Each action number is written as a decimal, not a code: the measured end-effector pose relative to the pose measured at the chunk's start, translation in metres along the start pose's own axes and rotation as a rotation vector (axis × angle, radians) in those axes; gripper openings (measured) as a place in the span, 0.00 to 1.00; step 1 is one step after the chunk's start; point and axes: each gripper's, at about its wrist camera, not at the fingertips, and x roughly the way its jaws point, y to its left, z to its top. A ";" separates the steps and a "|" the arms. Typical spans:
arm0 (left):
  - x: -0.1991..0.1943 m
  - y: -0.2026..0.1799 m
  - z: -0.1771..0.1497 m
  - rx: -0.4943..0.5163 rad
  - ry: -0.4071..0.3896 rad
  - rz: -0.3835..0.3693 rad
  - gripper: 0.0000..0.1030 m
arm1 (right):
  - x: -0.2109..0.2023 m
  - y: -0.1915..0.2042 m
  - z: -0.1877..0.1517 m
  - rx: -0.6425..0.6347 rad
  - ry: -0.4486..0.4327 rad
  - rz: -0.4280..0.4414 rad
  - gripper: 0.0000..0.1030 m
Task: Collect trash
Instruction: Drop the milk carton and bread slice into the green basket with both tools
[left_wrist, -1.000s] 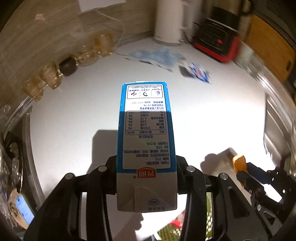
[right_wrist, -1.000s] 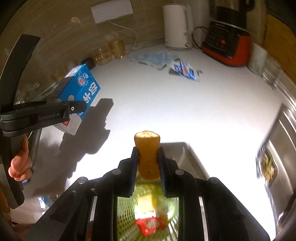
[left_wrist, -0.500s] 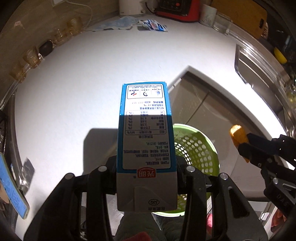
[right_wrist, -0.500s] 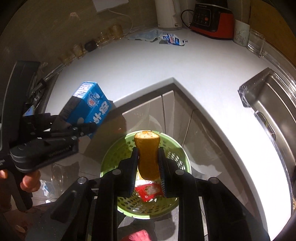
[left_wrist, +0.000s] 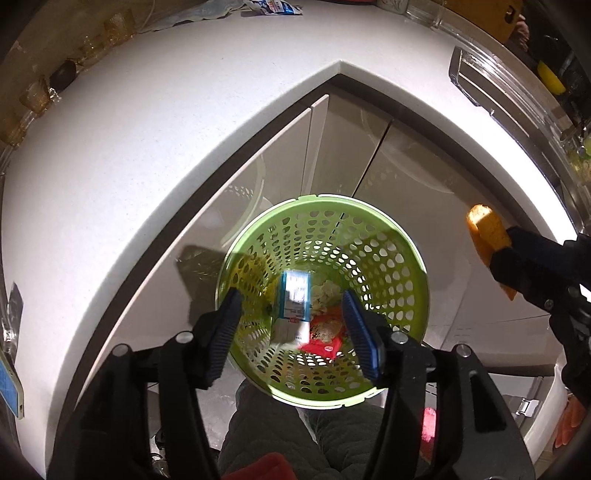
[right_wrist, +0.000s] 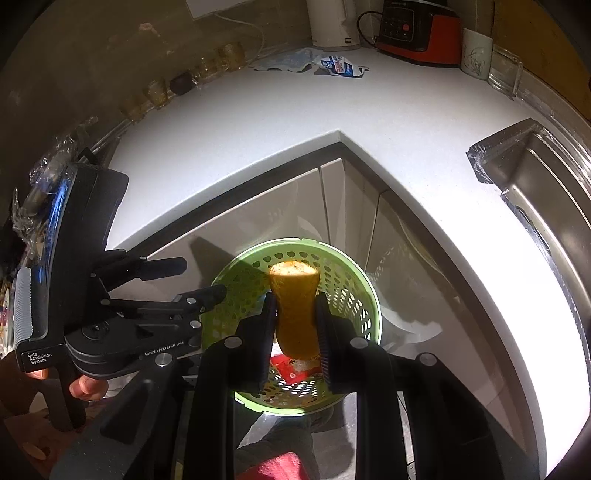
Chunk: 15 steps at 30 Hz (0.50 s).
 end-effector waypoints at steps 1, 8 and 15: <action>-0.001 0.000 0.000 0.002 -0.002 0.000 0.56 | 0.000 0.000 0.000 0.001 0.000 0.000 0.22; -0.011 0.001 0.004 0.003 -0.021 0.004 0.62 | 0.002 0.001 0.001 0.002 0.002 0.004 0.22; -0.035 0.026 0.018 -0.046 -0.086 0.028 0.72 | 0.011 0.011 0.002 -0.026 0.028 0.027 0.25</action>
